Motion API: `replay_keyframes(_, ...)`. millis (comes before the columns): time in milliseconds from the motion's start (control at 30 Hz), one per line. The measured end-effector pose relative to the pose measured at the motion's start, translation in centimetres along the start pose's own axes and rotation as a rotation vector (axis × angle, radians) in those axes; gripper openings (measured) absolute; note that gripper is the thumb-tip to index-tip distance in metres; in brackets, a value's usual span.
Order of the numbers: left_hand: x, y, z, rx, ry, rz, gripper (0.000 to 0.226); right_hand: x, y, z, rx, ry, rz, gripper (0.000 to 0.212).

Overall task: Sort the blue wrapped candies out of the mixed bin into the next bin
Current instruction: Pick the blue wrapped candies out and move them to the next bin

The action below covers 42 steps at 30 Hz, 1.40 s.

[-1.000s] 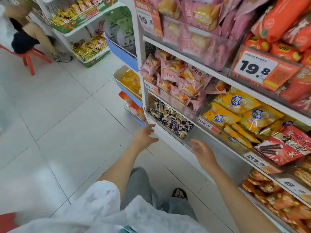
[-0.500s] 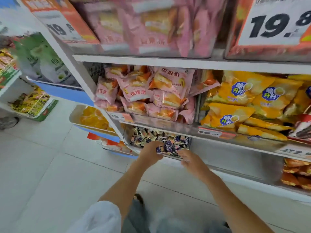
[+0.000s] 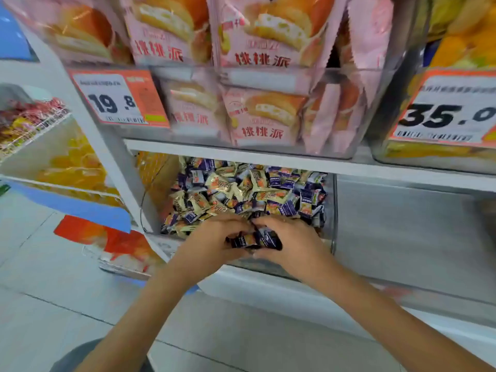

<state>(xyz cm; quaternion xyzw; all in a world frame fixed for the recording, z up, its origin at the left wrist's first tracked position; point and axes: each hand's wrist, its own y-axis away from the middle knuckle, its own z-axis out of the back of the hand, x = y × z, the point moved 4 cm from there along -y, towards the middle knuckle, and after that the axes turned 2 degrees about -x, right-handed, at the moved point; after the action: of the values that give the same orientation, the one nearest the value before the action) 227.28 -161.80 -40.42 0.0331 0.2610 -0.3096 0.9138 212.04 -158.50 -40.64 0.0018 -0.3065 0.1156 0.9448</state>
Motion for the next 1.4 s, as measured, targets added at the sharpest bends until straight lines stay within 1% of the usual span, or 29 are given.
replay_keyframes(67, 0.3, 0.4, 0.0, -0.026, 0.019, -0.018, 0.044, -0.1, -0.1, -0.1, 0.001, 0.042, 0.022, 0.057)
replay_keyframes(167, 0.3, 0.8, 0.1, -0.046, 0.013, -0.019, 0.046, 0.1, 0.4, -0.1, -0.066, 0.022, 0.020, 0.050)
replay_keyframes(267, 0.2, 1.6, 0.2, -0.117, 0.090, 0.005, 0.034, 0.7, 1.5, -0.5, -0.167, -0.001, 0.016, 0.040)
replay_keyframes(333, 0.1, 2.0, 0.3, -0.167, 0.101, -0.001, 0.026, 1.3, 2.3, -0.5, -0.219, -0.014, 0.006, 0.034)
replay_keyframes(433, 0.1, 2.5, -0.2, -0.210, 0.101, 0.032, 0.019, 1.8, 2.7, -0.6, -0.214, -0.004, -0.026, 0.033)
replay_keyframes(533, -0.5, 2.9, -0.7, -0.248, 0.146, 0.092, 0.022, 1.6, 2.7, -0.3, -0.210, -0.070, -0.128, 0.037)
replay_keyframes(600, -1.1, 3.2, -1.0, -0.237, 0.186, 0.121, 0.028, 1.3, 2.8, -0.5, -0.191, -0.112, -0.194, 0.037)
replay_keyframes(633, -1.3, 3.2, -1.2, -0.229, 0.198, 0.135, 0.030, 1.4, 2.7, -0.5, -0.196, -0.121, -0.194, 0.035)
replay_keyframes(700, -1.7, 3.3, -1.0, -0.240, 0.174, 0.148, 0.030, 1.6, 2.8, -0.5, -0.275, -0.146, -0.152, 0.031)
replay_keyframes(767, -2.5, 3.4, -0.4, -0.313, 0.137, 0.121, 0.028, 1.8, 3.4, 0.3, -0.395, -0.232, -0.124, 0.029)
replay_keyframes(800, -3.0, 3.5, -0.1, -0.354, 0.156, 0.092, 0.027, 1.8, 4.0, 0.9, -0.430, -0.289, -0.118, 0.031)
replay_keyframes(833, -3.8, 3.4, 0.2, -0.389, 0.197, 0.055, 0.026, 1.8, 4.6, 1.6, -0.430, -0.378, -0.112, 0.034)
replay_keyframes(900, -5.7, 2.9, 0.6, -0.440, 0.298, -0.029, 0.025, 1.7, 6.1, 2.7, -0.355, -0.647, -0.120, 0.038)
replay_keyframes(933, -6.8, 2.3, 0.6, -0.453, 0.346, -0.078, 0.025, 1.5, 6.8, 3.1, -0.321, -0.786, -0.140, 0.038)
replay_keyframes(1000, -8.8, 0.6, -0.2, -0.438, 0.399, -0.170, 0.023, 0.6, 7.7, 4.2, -0.307, -0.994, -0.178, 0.036)
replay_keyframes(1067, -10.2, -1.3, -1.6, -0.411, 0.405, -0.234, 0.021, -0.9, 7.9, 4.9, -0.330, -1.115, -0.223, 0.036)
replay_keyframes(1133, -10.7, -2.9, -2.9, -0.417, 0.381, -0.301, 0.020, -2.5, 7.9, 5.8, -0.361, -1.176, -0.267, 0.033)
replay_keyframes(1200, -10.8, -4.0, -3.7, -0.416, 0.356, -0.360, 0.019, -3.5, 7.8, 6.5, -0.368, -1.151, -0.280, 0.028)
replay_keyframes(1233, -10.9, -4.3, -4.0, -0.416, 0.335, -0.387, 0.018, -4.1, 7.8, 6.7, -0.387, -1.063, -0.282, 0.024)
replay_keyframes(1300, -11.2, -4.7, -4.3, -0.401, 0.287, -0.427, 0.018, -5.1, 7.6, 7.0, -0.419, -0.801, -0.266, 0.016)
replay_keyframes(1333, -11.5, -4.9, -4.5, -0.376, 0.264, -0.441, 0.022, -5.6, 7.6, 7.1, -0.412, -0.726, -0.260, 0.015)
replay_keyframes(1400, -11.5, -4.9, -4.6, -0.321, 0.233, -0.429, 0.038, -7.2, 7.6, 7.6, -0.423, -0.683, -0.283, 0.016)
